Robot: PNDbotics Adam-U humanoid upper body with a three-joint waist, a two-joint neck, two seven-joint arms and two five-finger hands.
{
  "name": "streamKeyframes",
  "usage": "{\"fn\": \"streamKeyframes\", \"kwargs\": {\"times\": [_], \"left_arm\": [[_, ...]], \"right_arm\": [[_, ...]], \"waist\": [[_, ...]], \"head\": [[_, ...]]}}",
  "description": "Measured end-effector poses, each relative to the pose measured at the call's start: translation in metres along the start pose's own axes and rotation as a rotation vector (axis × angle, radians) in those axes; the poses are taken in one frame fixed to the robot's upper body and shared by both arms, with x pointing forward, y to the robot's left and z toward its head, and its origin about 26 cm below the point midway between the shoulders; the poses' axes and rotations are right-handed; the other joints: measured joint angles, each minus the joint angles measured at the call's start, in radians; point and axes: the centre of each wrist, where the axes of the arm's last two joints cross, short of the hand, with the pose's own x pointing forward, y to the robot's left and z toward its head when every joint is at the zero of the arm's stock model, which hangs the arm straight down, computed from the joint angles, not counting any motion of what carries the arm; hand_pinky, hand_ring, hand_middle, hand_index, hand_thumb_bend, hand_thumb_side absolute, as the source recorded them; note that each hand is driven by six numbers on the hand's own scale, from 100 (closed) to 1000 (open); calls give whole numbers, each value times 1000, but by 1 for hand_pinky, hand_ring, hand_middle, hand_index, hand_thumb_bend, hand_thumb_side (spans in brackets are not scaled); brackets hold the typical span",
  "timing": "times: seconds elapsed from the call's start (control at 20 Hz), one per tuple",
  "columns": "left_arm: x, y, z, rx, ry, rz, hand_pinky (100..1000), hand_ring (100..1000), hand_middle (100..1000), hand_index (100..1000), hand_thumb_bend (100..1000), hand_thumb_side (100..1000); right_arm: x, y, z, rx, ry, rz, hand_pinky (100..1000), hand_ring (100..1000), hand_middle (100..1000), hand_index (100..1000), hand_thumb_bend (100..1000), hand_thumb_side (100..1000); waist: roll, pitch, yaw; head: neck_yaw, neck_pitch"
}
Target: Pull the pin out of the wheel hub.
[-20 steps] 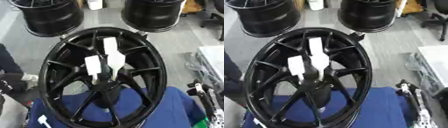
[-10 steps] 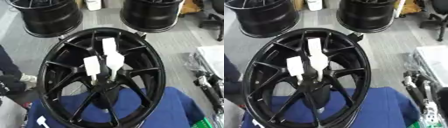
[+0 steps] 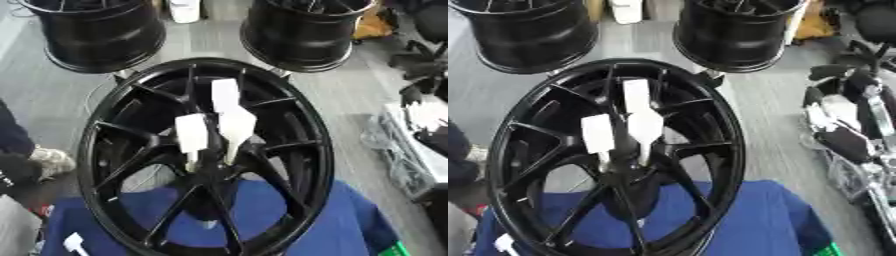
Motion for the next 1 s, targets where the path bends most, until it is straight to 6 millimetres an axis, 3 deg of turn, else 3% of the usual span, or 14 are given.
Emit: {"fn": "streamKeyframes", "kwargs": {"times": [0.4,0.75,1.0], "left_arm": [[2,-2,-3,-35,-6,-6,780,758,670,701,205,829],[2,-4,-5,-53,-16,-5,780,758,670,701,203,830],[3,-5,-7,-66,-24,-4,780,758,670,702,202,830]], "right_arm": [[15,-11,-48,346,-151,118,689,706,815,860,100,646],[34,-11,-73,592,-161,152,757,808,879,889,100,668],[31,0,-90,691,-154,187,801,862,909,897,100,672]], "waist": [[5,0,38],[20,1,52],[21,4,64]], "head": [[-36,-15],[-54,-23],[-65,-27]]}}
